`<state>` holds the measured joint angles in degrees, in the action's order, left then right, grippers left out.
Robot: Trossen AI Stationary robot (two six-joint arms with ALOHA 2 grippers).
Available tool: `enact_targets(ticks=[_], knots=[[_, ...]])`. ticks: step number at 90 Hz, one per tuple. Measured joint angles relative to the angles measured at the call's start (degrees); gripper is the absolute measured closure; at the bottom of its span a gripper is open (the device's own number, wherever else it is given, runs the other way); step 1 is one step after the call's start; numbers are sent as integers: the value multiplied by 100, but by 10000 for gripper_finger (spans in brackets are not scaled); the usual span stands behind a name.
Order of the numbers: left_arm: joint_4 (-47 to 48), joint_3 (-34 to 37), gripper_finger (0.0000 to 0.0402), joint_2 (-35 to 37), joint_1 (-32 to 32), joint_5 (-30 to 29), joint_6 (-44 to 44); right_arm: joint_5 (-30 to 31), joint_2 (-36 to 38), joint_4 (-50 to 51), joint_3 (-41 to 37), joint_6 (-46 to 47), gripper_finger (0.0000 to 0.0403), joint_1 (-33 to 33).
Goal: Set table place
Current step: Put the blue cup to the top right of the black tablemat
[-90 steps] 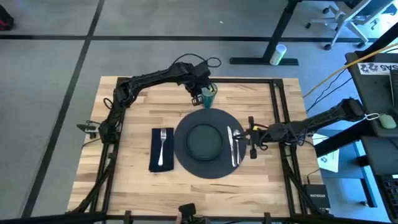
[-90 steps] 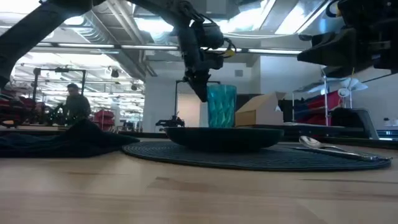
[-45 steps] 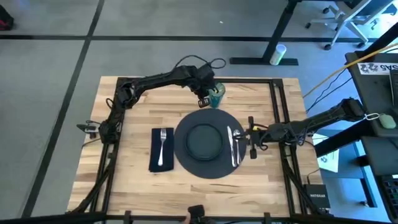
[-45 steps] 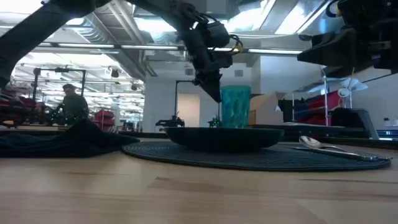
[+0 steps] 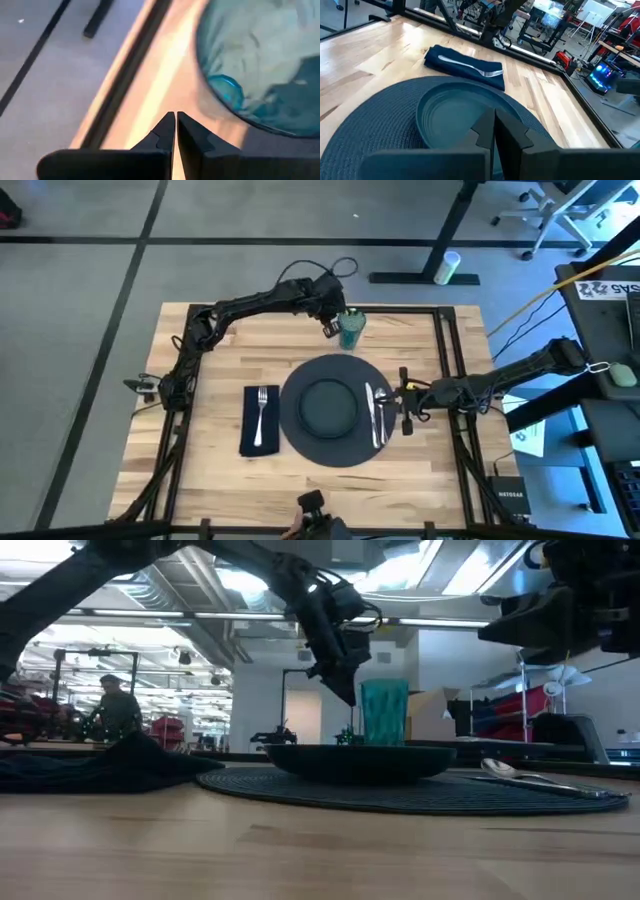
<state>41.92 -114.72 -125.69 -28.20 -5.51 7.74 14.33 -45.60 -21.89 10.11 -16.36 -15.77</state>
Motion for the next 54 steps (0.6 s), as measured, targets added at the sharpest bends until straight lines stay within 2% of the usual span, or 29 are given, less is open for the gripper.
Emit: enact_targets(ticks=[18, 54], knots=[[-333, 0, 401, -31, -24, 519, 19, 3, -2, 82, 0, 0, 403, 1], [-459, 4, 401, -400, 262, 663, 41, 7, 0, 105, 0, 0, 403, 2]])
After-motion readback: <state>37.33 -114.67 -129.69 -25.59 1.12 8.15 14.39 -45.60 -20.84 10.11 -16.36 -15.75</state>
